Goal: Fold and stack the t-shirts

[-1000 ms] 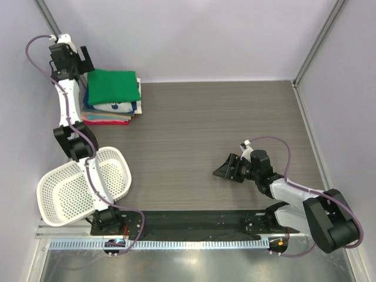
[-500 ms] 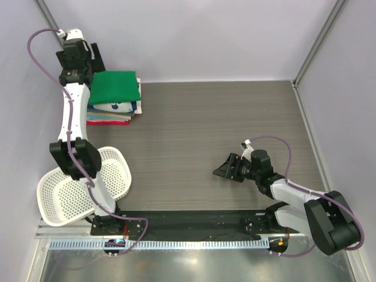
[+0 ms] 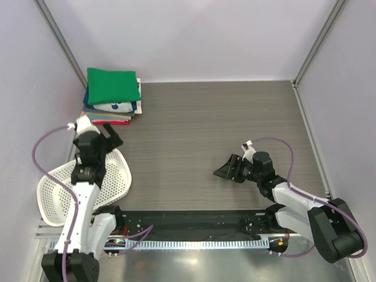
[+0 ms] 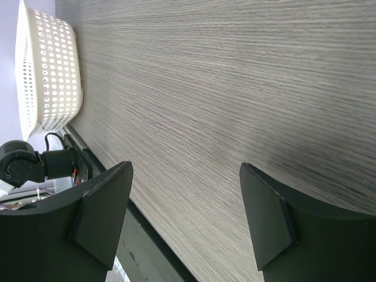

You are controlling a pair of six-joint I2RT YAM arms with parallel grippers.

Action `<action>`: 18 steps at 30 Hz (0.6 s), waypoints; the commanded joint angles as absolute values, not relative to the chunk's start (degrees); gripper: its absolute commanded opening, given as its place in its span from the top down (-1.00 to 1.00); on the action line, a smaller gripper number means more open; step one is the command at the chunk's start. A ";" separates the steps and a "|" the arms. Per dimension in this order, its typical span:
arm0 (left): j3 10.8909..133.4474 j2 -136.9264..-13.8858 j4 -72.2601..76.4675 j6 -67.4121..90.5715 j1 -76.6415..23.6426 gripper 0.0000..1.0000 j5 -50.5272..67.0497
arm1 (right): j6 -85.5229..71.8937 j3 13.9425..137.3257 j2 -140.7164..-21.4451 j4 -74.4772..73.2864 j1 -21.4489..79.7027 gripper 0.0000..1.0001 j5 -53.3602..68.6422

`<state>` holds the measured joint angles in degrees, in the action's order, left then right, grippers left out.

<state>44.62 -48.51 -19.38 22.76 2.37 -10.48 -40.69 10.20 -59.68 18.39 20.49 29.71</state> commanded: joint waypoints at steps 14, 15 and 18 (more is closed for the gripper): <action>8.36 -28.91 6.02 29.19 0.53 -0.84 -34.01 | -40.08 9.41 -58.01 20.74 20.21 -0.59 29.97; 7.57 -30.40 7.98 28.66 0.53 -0.83 -33.14 | -40.17 9.40 -58.09 20.74 20.21 -0.59 30.06; 6.86 -36.90 16.23 26.37 -1.49 -0.69 -34.27 | -40.08 9.32 -58.10 20.83 20.21 -0.60 30.32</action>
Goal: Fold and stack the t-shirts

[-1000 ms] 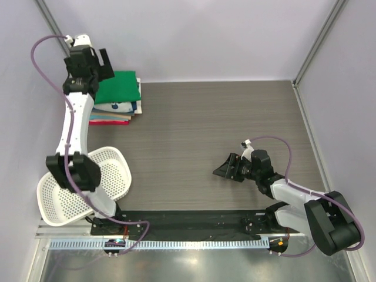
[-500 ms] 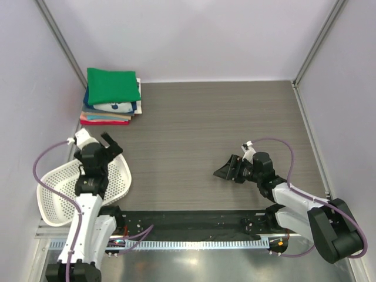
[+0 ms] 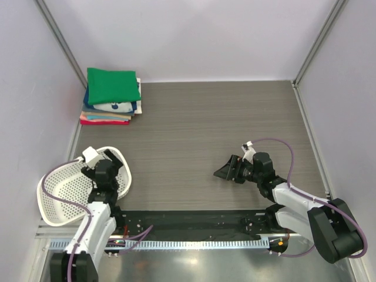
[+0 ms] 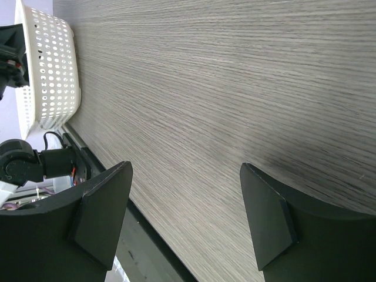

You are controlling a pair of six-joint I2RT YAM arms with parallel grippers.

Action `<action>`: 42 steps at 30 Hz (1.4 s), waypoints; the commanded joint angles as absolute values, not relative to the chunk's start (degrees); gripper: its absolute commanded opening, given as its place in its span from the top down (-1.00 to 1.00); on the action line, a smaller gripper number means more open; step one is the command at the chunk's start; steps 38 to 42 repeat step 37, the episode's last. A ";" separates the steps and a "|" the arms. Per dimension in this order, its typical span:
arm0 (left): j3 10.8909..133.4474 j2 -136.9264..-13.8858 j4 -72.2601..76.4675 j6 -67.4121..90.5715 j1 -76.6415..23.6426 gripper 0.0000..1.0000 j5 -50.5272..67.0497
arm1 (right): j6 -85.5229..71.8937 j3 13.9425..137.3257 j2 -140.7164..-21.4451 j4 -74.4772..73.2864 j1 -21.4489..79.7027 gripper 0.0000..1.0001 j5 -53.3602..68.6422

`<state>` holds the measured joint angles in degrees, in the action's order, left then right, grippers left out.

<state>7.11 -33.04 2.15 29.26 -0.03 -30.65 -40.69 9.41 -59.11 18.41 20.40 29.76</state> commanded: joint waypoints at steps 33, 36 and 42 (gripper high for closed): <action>17.59 -72.96 44.21 5.36 1.41 -0.71 -15.29 | -40.52 9.05 -58.45 21.79 20.30 -0.59 30.50; 17.23 -73.04 45.44 5.62 1.41 -0.71 -16.26 | -40.78 8.88 -58.27 22.06 20.30 -0.59 30.76; 17.31 -73.04 45.44 5.62 1.41 -0.71 -16.35 | -40.52 9.14 -58.18 21.36 20.30 -0.61 30.67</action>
